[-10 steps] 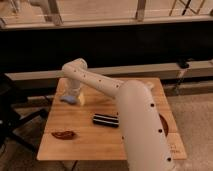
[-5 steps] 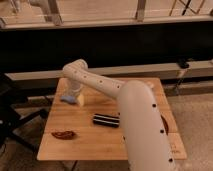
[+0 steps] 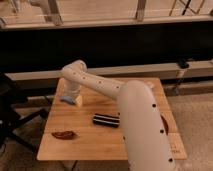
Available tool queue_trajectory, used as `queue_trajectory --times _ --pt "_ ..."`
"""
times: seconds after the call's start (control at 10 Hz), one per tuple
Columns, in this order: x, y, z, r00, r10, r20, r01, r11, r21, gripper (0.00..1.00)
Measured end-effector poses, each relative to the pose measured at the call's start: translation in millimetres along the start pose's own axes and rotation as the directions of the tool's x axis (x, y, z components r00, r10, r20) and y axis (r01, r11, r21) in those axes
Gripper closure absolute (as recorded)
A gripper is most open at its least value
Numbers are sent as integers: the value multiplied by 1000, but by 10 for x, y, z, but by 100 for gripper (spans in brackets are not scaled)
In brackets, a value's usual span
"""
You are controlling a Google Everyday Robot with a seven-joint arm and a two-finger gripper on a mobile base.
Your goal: Place the white sponge in the ceramic cup
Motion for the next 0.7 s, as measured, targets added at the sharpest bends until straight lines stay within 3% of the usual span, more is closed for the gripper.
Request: queue_trajectory --times 0.7 --pt "-43 -66 6 995 97 -3 -97 995 33 20"
